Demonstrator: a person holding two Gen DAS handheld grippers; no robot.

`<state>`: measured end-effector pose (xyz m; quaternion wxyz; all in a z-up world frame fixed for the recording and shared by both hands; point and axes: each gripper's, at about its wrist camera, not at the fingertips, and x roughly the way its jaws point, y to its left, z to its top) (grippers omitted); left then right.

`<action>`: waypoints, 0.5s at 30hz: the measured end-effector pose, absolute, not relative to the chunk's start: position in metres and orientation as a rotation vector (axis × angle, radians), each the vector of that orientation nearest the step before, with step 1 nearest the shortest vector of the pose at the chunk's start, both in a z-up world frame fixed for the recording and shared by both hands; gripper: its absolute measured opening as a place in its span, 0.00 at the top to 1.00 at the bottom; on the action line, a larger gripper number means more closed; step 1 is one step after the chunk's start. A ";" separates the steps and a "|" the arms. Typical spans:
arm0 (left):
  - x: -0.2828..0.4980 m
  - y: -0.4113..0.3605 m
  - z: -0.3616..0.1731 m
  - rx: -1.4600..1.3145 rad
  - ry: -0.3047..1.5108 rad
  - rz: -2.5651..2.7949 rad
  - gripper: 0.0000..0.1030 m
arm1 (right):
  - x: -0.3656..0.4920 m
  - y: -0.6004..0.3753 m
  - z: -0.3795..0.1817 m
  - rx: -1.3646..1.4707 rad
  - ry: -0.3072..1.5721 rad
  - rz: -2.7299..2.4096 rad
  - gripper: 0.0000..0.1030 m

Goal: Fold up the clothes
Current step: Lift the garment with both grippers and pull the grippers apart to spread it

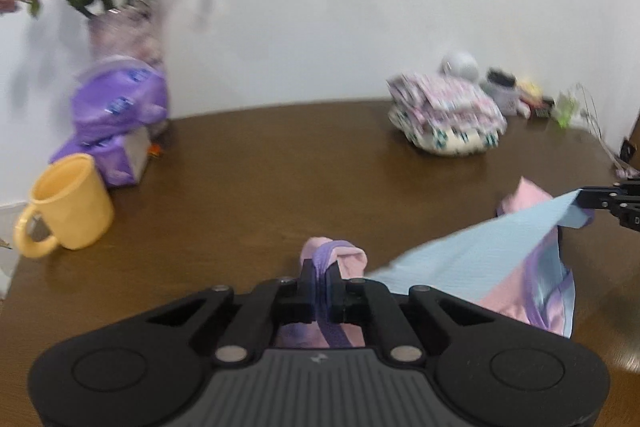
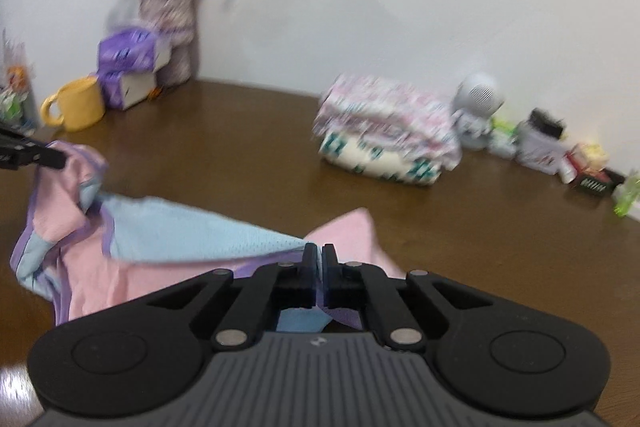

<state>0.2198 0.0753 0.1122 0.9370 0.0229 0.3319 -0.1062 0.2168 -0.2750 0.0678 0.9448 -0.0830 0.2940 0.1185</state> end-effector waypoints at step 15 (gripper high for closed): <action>0.130 0.137 0.179 0.003 0.466 -0.148 0.97 | 0.157 -0.294 0.146 -0.175 0.410 0.151 1.00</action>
